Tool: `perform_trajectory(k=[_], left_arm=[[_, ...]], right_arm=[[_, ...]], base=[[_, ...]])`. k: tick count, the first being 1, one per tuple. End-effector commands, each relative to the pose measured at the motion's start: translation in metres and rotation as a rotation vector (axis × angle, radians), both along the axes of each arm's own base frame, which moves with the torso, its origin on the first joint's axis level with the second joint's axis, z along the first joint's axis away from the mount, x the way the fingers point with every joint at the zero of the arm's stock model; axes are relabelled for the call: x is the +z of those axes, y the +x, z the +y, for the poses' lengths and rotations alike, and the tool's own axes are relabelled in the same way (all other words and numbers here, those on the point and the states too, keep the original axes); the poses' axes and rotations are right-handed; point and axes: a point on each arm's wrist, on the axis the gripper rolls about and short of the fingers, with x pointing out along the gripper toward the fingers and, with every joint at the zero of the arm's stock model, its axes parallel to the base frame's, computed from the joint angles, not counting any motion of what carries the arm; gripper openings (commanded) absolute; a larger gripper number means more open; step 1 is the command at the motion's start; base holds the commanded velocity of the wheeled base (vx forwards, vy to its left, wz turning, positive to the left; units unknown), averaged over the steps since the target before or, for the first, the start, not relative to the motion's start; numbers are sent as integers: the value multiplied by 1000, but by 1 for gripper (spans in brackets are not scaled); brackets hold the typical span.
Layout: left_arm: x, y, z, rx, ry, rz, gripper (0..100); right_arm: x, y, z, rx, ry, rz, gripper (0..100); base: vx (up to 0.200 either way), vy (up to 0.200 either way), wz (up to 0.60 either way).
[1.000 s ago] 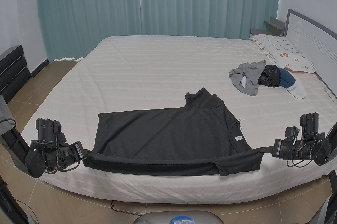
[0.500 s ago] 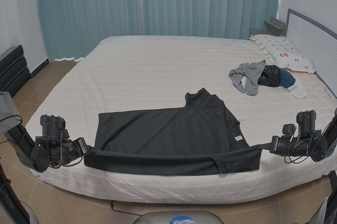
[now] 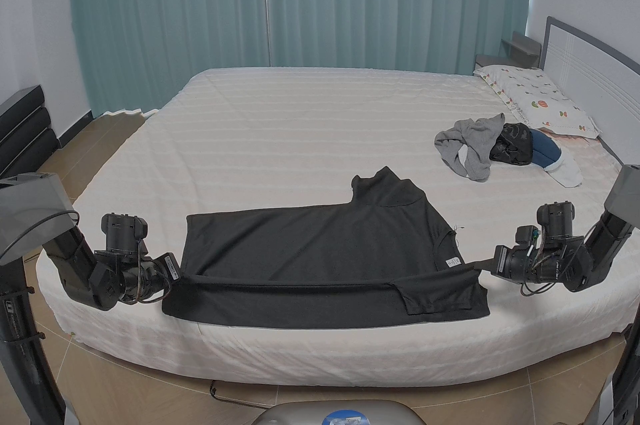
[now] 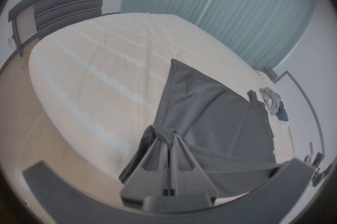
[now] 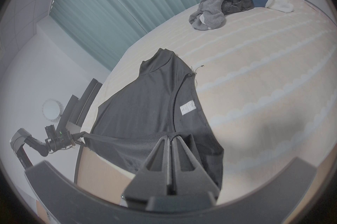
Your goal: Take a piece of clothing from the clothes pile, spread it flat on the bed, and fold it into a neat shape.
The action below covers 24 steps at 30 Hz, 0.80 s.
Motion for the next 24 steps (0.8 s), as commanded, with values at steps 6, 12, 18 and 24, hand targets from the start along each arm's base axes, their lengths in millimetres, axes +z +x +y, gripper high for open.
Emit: perform_trajectory(k=[6,12,18,24], left_arm=[[-22,22,-1,24,-22,15,0],[-24,28,-2,44,-46,11,0],[-23,30,-1,68,-71,5,100],[-6,29,4,118,-129,-36,100]], right_arm=[[-17,22,12,12,1,16,0],[-20,26,12,10,2,17,0],[-18,28,10,-21,41,21,100],[6,21,9,-96,152,26,100]], base=[[0,0,0],[0,0,0],[0,0,0],[0,0,0]])
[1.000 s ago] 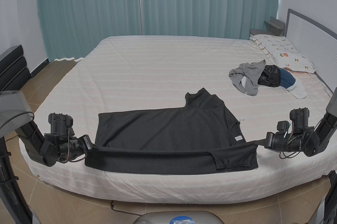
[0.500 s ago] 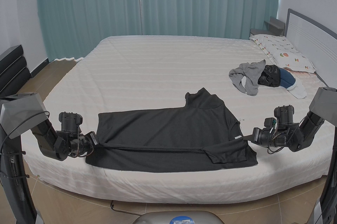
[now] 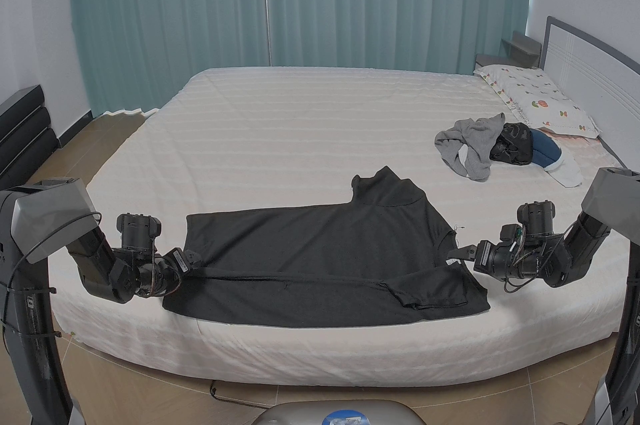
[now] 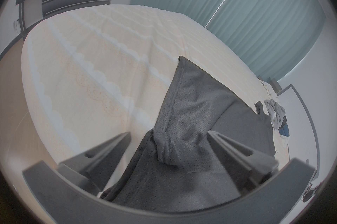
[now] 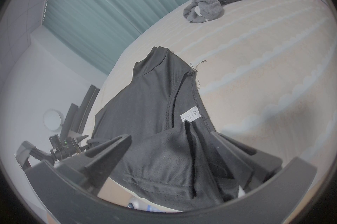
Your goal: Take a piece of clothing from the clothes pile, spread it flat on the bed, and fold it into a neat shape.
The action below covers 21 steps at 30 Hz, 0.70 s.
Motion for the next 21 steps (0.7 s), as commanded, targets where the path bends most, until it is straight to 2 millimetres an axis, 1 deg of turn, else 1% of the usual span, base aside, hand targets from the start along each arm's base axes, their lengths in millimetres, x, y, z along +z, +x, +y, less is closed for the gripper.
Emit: perform_trajectory(k=[1,3,4,5,6,7,9,13,16,18,19,21], left_arm=[[21,-2,7,40,-35,-52,100],[32,-4,13,62,-49,-79,100],[34,-4,13,64,-50,-83,100],[44,-7,17,97,-84,-108,100],[44,-7,17,101,-88,-106,100],[48,-7,17,131,-126,-119,100],[48,-7,18,152,-153,-119,100],[43,-8,20,138,-181,-96,100],[40,-13,18,102,-214,-69,100],[40,-16,17,89,-224,-62,100],[40,-17,17,86,-225,-60,100],[39,-24,15,62,-239,-38,100]], right_arm=[[22,-8,-1,-44,65,-11,100],[24,-13,-1,-58,85,2,100],[24,-13,-1,-61,87,3,100],[25,-18,-1,-77,120,26,100],[25,-18,-1,-78,123,28,100],[25,-17,0,-83,176,41,100],[24,-17,3,-87,240,52,100],[22,-21,4,-94,283,35,100],[22,-30,5,-87,288,0,100],[21,-33,5,-85,290,-6,100],[20,-33,5,-86,289,-6,100],[16,-36,5,-87,286,8,100]], base=[[0,0,0],[0,0,0],[0,0,0],[0,0,0],[0,0,0],[0,0,0],[0,0,0],[200,0,0],[200,0,0],[200,0,0],[0,0,0],[0,0,0]])
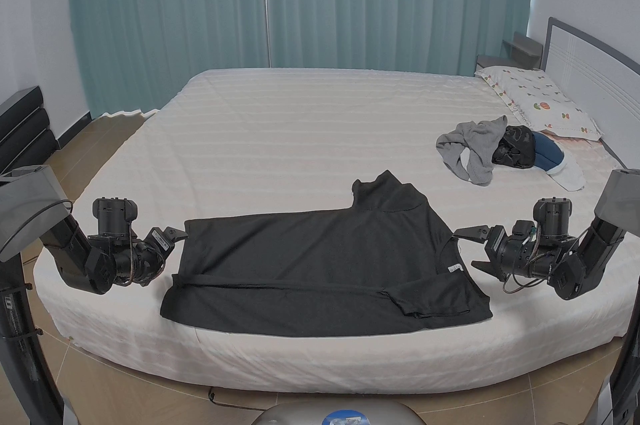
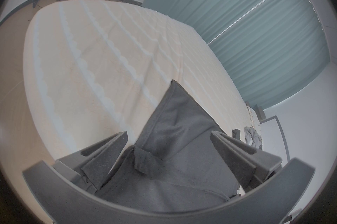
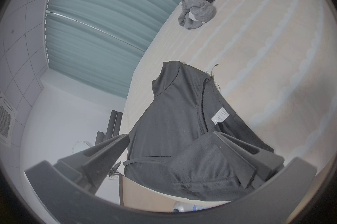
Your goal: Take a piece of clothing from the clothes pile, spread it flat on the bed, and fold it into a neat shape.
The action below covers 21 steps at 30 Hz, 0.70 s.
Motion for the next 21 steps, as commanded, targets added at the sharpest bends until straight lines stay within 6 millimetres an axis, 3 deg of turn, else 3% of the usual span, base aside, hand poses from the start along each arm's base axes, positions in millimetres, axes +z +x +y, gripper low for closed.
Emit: perform_trajectory(k=[1,9,21], left_arm=[[2,-13,-2,-38,-18,18,100],[43,-43,-12,-138,-10,7,100],[-9,-40,-40,-239,-25,236,100]], right_arm=[[-7,-7,0,3,-2,29,100],[-7,-6,1,9,1,29,100],[-12,-6,2,15,-2,43,100]], base=[[0,0,0],[0,0,0],[0,0,0]])
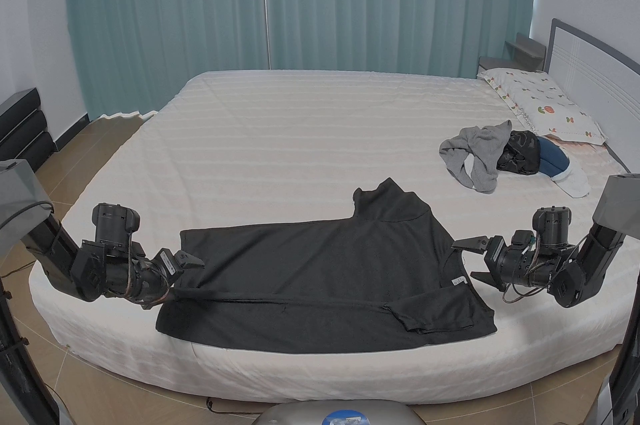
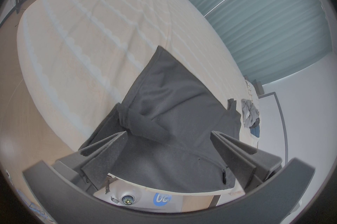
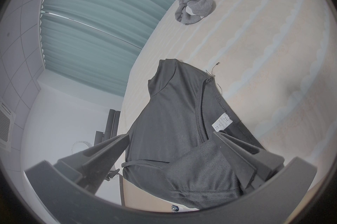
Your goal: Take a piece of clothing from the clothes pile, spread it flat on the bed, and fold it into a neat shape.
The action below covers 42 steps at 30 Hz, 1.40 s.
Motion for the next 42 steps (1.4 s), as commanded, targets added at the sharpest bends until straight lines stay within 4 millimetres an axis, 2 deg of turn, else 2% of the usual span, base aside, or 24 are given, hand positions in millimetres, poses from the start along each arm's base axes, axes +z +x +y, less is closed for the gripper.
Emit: perform_trajectory(k=[1,9,13,18,21,27,34,36,42], left_arm=[[-22,3,-9,-28,8,68,100],[-27,18,-8,-10,22,87,100],[-32,38,-1,62,55,57,100],[-25,50,11,158,12,32,100],[-22,51,19,175,-1,30,100],[-15,50,21,182,-4,12,100],[-16,61,22,230,-47,-3,100],[-11,67,32,280,-77,-25,100],[-18,58,39,219,-26,-4,100]], right_arm=[[-4,1,3,10,-2,10,100],[-7,4,4,14,-3,12,100],[-7,6,4,12,-4,7,100],[-8,7,4,14,-3,7,100],[-9,7,4,14,-3,10,100],[-11,7,4,11,-4,14,100],[-11,7,3,8,-5,13,100],[-10,7,2,6,-6,11,100],[-7,7,-2,-3,-29,-11,100]], base=[[0,0,0],[0,0,0],[0,0,0],[0,0,0],[0,0,0],[0,0,0],[0,0,0],[0,0,0],[0,0,0]])
